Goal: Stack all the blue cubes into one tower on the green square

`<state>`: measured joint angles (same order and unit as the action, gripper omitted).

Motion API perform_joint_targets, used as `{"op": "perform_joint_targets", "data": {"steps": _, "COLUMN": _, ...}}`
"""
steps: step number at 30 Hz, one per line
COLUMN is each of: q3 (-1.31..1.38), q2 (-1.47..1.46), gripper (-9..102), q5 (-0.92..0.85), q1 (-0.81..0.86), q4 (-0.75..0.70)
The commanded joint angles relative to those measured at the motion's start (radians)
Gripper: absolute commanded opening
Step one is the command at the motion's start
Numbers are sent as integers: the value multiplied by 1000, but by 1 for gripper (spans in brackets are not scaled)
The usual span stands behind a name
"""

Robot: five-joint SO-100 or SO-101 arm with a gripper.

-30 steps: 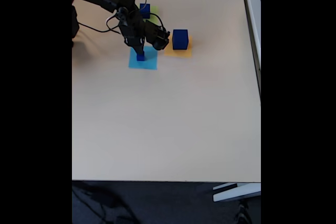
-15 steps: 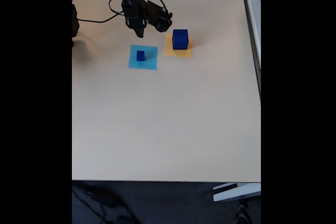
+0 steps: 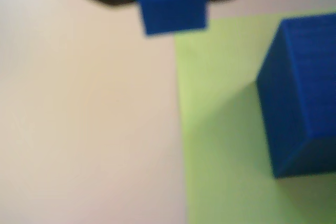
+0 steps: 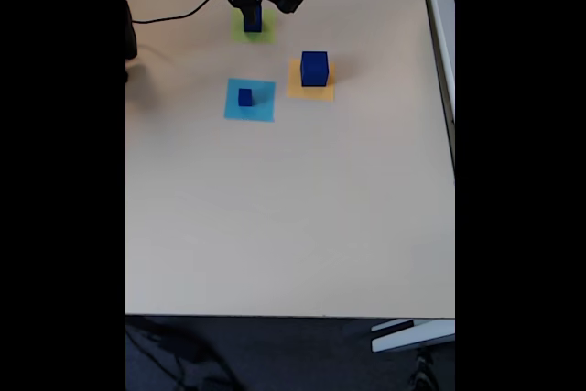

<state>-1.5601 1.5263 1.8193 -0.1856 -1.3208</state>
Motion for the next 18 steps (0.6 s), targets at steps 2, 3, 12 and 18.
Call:
{"op": "perform_joint_targets", "data": {"steps": 2, "q3": 78, "q2": -14, "gripper": 0, "q5": 55, "q1": -40, "q4": -11}}
{"op": "perform_joint_targets", "data": {"steps": 3, "q3": 84, "q2": -23, "gripper": 0, "q5": 66, "q1": -51, "q4": -11}}
{"op": "perform_joint_targets", "data": {"steps": 12, "q3": 152, "q2": -101, "gripper": 0, "q5": 118, "q1": -104, "q4": -6}}
{"op": "perform_joint_targets", "data": {"steps": 18, "q3": 167, "q2": -126, "gripper": 0, "q5": 130, "q1": -114, "q4": -3}}
